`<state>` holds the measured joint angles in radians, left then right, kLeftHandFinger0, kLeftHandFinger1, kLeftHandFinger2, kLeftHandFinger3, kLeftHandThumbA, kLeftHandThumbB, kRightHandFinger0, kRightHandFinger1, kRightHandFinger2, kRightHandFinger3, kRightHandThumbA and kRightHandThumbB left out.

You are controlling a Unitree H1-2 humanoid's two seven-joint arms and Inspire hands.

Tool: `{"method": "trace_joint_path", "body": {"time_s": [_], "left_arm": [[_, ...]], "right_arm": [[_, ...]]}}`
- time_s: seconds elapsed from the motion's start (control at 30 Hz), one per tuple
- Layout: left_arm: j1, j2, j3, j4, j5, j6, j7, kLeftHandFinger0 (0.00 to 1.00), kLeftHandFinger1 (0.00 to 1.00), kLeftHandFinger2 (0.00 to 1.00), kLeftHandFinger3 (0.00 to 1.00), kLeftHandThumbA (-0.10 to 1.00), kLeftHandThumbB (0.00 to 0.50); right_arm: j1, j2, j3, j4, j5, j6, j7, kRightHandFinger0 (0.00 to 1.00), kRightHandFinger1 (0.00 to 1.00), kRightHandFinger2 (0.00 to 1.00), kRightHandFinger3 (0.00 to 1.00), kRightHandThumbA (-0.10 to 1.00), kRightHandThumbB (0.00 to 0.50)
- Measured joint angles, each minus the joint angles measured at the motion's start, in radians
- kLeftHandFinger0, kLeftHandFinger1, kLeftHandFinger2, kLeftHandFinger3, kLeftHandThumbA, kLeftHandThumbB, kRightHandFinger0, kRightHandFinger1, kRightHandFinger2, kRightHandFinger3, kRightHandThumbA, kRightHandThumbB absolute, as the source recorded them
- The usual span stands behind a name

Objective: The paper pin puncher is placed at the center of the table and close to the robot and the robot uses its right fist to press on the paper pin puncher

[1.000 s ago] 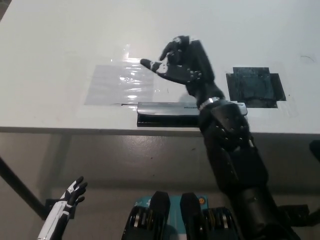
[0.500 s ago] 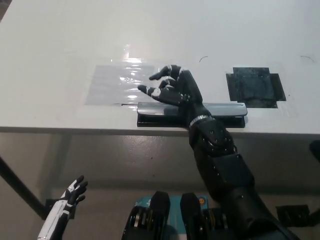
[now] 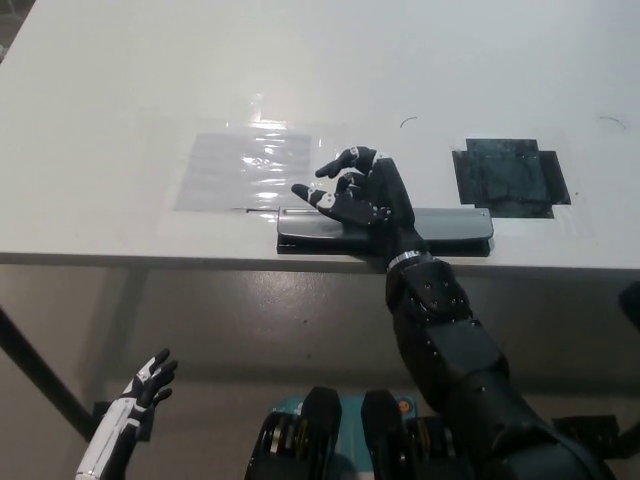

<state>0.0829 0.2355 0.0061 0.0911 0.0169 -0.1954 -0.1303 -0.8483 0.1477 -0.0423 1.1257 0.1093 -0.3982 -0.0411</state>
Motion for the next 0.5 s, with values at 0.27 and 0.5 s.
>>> {"method": "trace_joint_path", "body": {"time_s": [0.27,0.5], "left_arm": [[0.013,-0.001,-0.001,0.001,0.0,0.0,0.0,1.0,1.0,1.0,1.0,1.0,0.221],[0.014,-0.001,-0.001,0.003,0.0,0.001,0.0,1.0,1.0,1.0,1.0,1.0,0.234]], "right_arm": [[0.001,0.004,0.011,0.069,-0.017,-0.103,0.001,0.0,0.09,0.39,0.16,1.0,0.135],[0.006,0.004,0.018,0.085,-0.025,-0.127,0.001,0.0,0.03,0.26,0.05,1.0,0.17]]}}
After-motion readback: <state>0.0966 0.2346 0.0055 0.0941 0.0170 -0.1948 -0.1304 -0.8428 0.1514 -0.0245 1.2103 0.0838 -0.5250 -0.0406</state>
